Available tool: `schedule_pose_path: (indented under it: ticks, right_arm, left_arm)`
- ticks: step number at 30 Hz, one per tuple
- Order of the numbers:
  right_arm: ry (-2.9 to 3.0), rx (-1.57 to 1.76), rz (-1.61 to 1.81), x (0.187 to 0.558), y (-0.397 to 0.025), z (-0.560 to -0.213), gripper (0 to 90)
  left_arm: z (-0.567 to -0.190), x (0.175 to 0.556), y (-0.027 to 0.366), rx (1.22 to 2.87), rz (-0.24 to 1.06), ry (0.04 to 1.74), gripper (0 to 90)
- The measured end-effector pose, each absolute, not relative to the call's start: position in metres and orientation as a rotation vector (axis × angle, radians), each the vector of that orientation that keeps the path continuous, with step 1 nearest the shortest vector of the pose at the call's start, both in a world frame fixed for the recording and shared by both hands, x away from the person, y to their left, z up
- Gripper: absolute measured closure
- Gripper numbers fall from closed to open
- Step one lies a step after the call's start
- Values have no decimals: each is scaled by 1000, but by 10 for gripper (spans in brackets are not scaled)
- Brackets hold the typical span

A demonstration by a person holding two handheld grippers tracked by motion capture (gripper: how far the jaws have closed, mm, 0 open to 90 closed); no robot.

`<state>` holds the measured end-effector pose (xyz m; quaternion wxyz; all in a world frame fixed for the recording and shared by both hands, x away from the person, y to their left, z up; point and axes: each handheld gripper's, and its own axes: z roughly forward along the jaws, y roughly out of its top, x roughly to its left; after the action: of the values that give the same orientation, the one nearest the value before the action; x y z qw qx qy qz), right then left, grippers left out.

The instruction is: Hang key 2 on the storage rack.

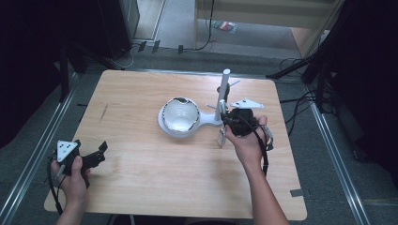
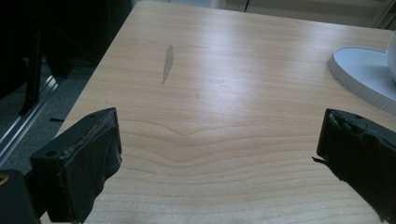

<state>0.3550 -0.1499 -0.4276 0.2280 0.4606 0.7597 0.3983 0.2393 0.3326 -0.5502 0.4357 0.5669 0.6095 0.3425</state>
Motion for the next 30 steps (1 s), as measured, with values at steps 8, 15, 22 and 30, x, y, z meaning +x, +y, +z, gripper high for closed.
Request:
schedule_pose_path:
  ticks: [8, 15, 22, 30]
  right_arm:
    - [2090, 1282, 1140, 358, -154, -429, 773]
    - [2073, 1267, 1145, 358, -154, -428, 771]
    - [2054, 1261, 1151, 358, -155, -428, 762]
    - [1967, 1311, 1124, 360, -164, -424, 834]
  left_arm:
    - [-550, 239, 333, 1408, 852, 1518, 1]
    - [-550, 239, 333, 1407, 853, 1517, 1]
    - [-550, 239, 332, 1406, 853, 1516, 1]
    - [-550, 239, 332, 1414, 856, 1516, 1]
